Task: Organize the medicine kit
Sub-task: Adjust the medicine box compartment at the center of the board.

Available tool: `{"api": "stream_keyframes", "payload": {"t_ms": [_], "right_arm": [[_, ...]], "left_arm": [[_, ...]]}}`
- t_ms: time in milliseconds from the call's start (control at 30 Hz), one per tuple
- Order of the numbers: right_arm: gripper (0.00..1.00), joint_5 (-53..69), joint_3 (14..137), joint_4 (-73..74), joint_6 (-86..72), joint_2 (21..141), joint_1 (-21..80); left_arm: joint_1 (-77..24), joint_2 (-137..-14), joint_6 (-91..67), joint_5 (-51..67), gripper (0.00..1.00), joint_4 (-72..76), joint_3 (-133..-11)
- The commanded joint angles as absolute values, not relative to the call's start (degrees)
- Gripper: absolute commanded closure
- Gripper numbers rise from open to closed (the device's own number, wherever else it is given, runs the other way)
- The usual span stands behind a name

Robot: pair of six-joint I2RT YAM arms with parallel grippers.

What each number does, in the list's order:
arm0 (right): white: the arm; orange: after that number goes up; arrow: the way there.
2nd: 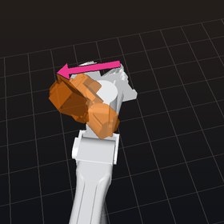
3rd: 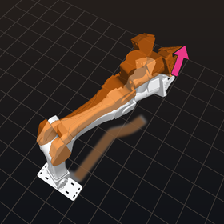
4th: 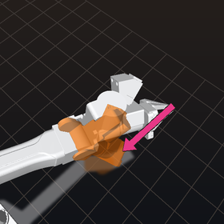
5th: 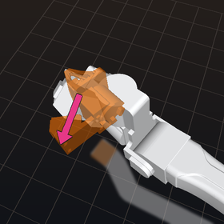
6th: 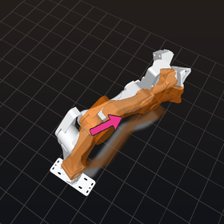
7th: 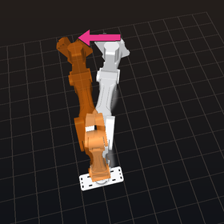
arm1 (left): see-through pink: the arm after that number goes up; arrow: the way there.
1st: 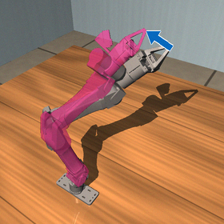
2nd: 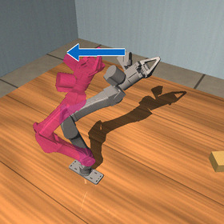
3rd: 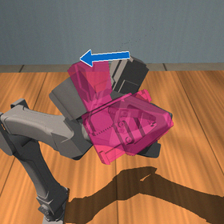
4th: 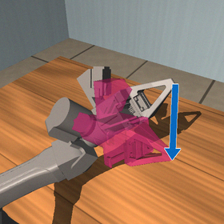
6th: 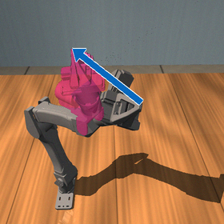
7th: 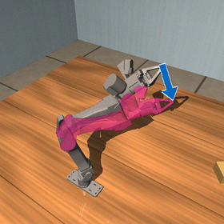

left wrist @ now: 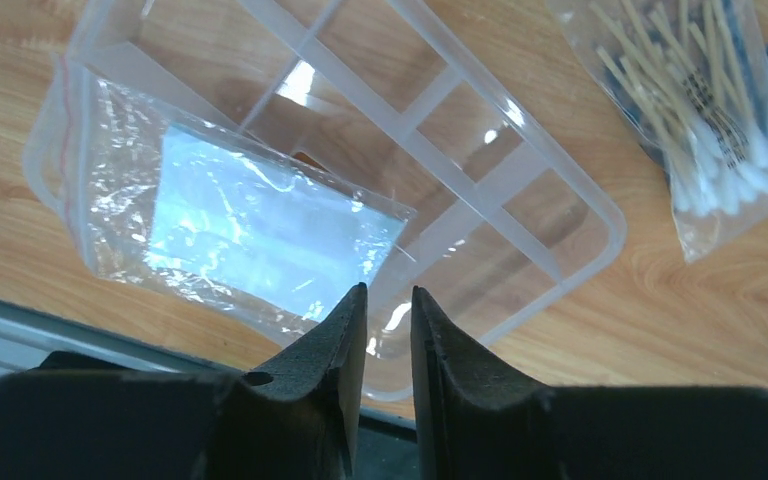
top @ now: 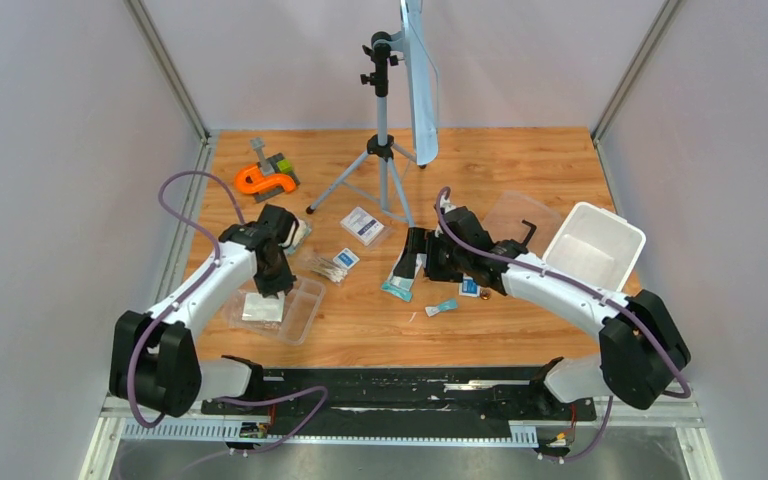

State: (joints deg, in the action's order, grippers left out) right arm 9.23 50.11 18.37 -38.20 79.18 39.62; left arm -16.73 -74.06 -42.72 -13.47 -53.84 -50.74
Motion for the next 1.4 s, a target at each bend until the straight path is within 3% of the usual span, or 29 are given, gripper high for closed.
{"api": "stream_keyframes", "payload": {"t_ms": [0,267,467,833,1100,1367], "right_arm": [[0.01,5.8,52.1,16.2,-36.7,76.2,39.5],[0.01,5.2,51.1,16.8,-37.5,74.9,39.4],[0.01,4.9,51.4,17.2,-37.4,74.9,39.4],[0.01,3.9,52.9,18.8,-37.0,74.7,39.4],[0.01,1.9,52.3,19.7,-36.9,72.7,39.3],[0.0,0.8,51.8,20.3,-36.9,72.4,39.4]], "left_arm": [[-19.1,-72.8,-40.2,-6.8,0.68,-50.6,-49.6],[-28.2,-77.1,-39.9,-6.0,0.64,-48.4,-51.5],[-29.0,-80.0,-38.3,-3.2,0.44,-44.9,-50.6],[-30.0,-90.6,-39.2,11.2,0.49,-29.7,-53.3],[-31.1,-99.9,-38.9,14.4,0.5,-29.0,-65.9],[-32.0,-88.6,-35.5,7.3,0.45,-44.1,-67.2]]}}
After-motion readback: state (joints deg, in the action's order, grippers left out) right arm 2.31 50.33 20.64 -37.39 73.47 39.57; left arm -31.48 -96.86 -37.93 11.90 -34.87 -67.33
